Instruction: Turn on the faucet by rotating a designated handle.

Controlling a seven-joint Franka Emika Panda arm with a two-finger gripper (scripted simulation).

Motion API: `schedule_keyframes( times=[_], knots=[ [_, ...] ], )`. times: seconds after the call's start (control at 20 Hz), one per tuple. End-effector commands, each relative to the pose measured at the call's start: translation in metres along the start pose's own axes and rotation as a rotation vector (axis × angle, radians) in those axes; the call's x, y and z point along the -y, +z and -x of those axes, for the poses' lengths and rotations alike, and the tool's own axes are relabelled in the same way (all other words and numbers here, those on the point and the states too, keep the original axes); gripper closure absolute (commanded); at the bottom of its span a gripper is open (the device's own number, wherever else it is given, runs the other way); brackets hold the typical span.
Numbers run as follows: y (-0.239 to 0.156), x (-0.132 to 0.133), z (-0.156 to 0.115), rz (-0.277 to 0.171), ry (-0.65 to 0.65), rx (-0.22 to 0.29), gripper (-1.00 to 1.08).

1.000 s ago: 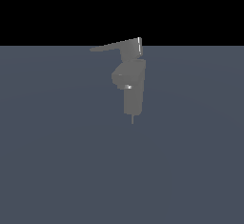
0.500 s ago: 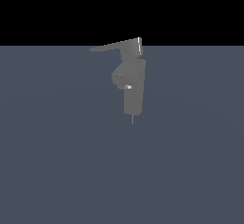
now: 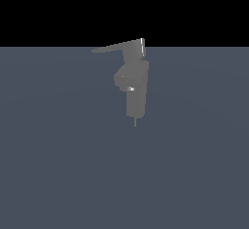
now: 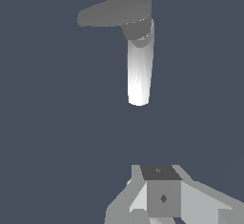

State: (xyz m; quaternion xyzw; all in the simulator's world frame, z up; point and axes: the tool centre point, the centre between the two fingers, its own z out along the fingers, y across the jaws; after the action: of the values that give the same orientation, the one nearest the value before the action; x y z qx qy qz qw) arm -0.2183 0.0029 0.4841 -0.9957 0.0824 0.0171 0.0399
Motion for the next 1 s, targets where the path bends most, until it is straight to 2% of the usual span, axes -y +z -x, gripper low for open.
schedule_keyframes(
  times=[0.0,0.5,0.95],
  knots=[
    [0.001,0.003,-0.011,-0.011,0.052,0.01,1.08],
    [0.014,0.017,-0.065,-0.044,0.306,0.062,1.08],
    [0.035,0.031,-0.114,-0.045,0.546,0.107,1.08]
  ],
)
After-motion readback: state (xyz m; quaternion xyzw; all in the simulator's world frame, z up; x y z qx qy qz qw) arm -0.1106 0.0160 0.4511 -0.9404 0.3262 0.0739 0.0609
